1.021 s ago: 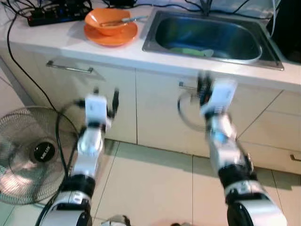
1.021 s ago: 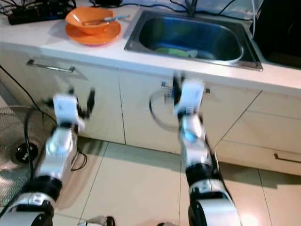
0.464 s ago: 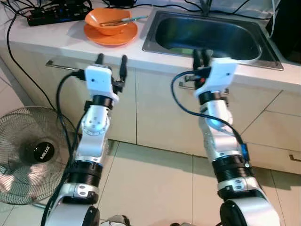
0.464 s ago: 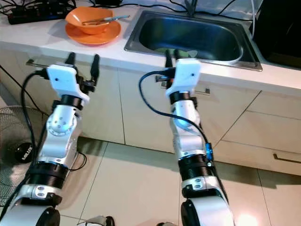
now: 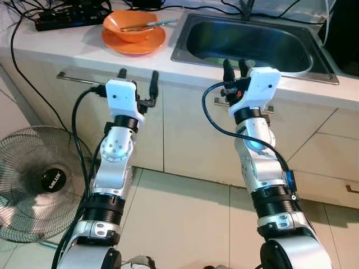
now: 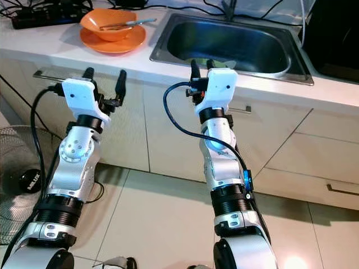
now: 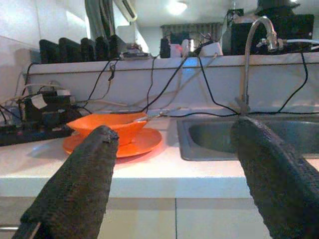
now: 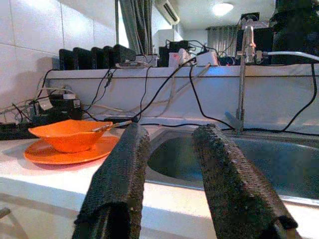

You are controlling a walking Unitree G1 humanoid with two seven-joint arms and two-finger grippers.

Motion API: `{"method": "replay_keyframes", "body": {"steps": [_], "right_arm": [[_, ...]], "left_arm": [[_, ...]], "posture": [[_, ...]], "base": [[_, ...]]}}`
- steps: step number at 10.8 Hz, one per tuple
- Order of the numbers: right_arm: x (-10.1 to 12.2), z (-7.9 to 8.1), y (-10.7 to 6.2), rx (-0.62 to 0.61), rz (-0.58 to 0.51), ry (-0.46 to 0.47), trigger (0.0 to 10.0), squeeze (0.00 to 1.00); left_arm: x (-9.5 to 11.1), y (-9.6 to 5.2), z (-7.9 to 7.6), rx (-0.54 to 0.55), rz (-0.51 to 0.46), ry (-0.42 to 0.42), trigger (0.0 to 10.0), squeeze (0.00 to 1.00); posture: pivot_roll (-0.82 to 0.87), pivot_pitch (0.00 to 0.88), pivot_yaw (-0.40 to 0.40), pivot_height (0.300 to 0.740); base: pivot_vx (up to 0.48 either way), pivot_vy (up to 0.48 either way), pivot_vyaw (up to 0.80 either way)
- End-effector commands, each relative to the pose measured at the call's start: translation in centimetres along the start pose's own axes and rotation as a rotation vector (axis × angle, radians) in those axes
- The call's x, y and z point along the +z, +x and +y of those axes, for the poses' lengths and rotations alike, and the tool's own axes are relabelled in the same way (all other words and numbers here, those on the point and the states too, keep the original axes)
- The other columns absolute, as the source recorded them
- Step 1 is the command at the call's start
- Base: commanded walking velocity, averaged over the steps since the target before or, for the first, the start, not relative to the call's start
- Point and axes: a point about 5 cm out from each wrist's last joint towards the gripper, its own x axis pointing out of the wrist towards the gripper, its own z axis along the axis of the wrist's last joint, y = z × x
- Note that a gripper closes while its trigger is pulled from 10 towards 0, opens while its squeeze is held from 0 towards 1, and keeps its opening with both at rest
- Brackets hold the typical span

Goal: Kitchen organization

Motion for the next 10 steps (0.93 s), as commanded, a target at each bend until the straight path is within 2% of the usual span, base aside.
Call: {"method": "replay_keyframes", "body": {"steps": [1, 4, 5, 6, 10], "right_arm": [[0.18, -0.08, -0.18, -0.005, 0.000, 0.014, 10.0, 1.00], [0.12, 0.26, -0.20, 0.014, 0.013, 0.022, 10.0, 1.00], [0.10, 0.31, -0.15, 0.017, 0.020, 0.015, 10.0, 1.00], [-0.06, 0.39, -0.05, 0.025, 0.039, 0.016, 10.0, 0.00], [-0.19, 0.59, 0.06, 0.035, 0.059, 0.018, 10.0, 0.00]], "left_arm": [[0.30, 0.04, -0.14, -0.010, -0.003, 0.002, 10.0, 1.00], [0.36, 0.04, -0.04, -0.004, 0.007, 0.005, 10.0, 1.00], [0.23, 0.01, 0.05, 0.001, 0.018, 0.025, 10.0, 0.87], [-0.06, -0.08, 0.08, 0.006, 0.037, 0.039, 10.0, 0.00], [0.12, -0.15, 0.11, 0.014, 0.037, 0.004, 10.0, 0.00]], "posture": [[0.08, 0.061, -0.040, 0.740], [0.09, 0.068, -0.041, 0.740], [0.09, 0.069, -0.042, 0.740], [0.09, 0.070, -0.041, 0.740], [0.09, 0.071, -0.043, 0.740]], "base": [[0.000, 0.000, 0.00], [0.000, 0.000, 0.00], [0.000, 0.000, 0.00], [0.000, 0.000, 0.00], [0.000, 0.000, 0.00]]}}
